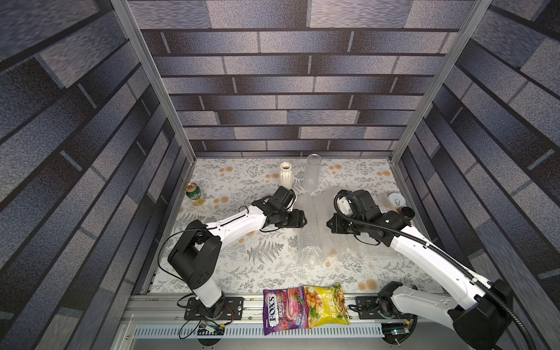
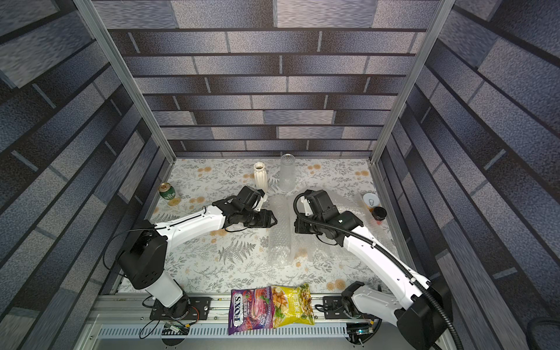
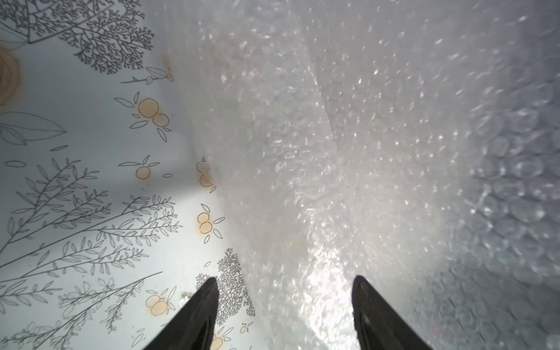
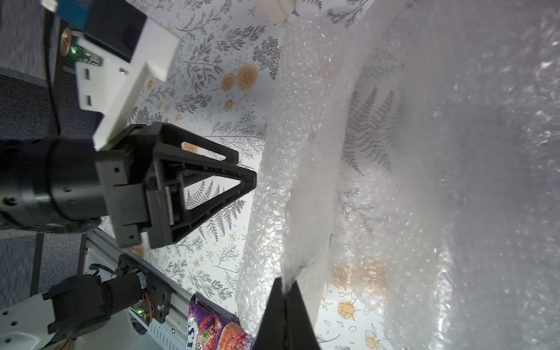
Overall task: Unwrap the vase from the bubble wrap
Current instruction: Unwrap the bubble wrap at the center of the board.
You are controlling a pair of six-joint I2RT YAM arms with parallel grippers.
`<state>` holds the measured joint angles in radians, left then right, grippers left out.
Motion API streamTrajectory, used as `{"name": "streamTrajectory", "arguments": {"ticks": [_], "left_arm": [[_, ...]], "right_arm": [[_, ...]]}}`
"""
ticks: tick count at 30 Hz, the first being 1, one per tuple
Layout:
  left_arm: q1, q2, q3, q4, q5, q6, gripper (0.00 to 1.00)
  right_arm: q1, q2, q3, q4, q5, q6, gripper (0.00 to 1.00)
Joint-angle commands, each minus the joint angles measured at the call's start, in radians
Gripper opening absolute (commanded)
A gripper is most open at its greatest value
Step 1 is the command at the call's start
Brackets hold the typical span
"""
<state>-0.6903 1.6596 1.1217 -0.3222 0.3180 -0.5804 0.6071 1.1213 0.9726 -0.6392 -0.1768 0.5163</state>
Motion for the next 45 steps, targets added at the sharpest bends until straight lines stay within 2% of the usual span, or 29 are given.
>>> {"name": "streamTrajectory", "arguments": {"ticks": [1,6,15,24,32,39,45], "left_arm": [[0.001,0.003,0.023,-0.027,-0.014,0.006,0.71],[0.027,-0.018,-0.01,-0.033,-0.016,0.01,0.71],[0.075,-0.045,-0.119,-0.014,-0.013,0.006,0.7],[0.14,-0.132,-0.206,-0.012,-0.024,0.011,0.7],[0.16,-0.129,-0.205,0.006,-0.012,0.017,0.7],[0.16,-0.1,-0.196,0.058,0.019,0.007,0.7],[0.14,-0.03,-0.132,0.085,0.039,0.009,0.7]], "right_arm": [[0.016,-0.015,0.053,0.025,-0.034,0.003,0.0],[0.021,-0.029,0.066,0.005,0.0,-0.008,0.0],[0.012,-0.002,0.03,-0.068,0.165,-0.034,0.0],[-0.093,0.0,-0.04,-0.09,0.251,-0.08,0.0],[-0.131,0.025,-0.058,-0.108,0.375,-0.117,0.0],[-0.232,0.022,-0.089,-0.102,0.377,-0.135,0.0],[-0.291,-0.012,-0.091,-0.103,0.415,-0.156,0.0]]}}
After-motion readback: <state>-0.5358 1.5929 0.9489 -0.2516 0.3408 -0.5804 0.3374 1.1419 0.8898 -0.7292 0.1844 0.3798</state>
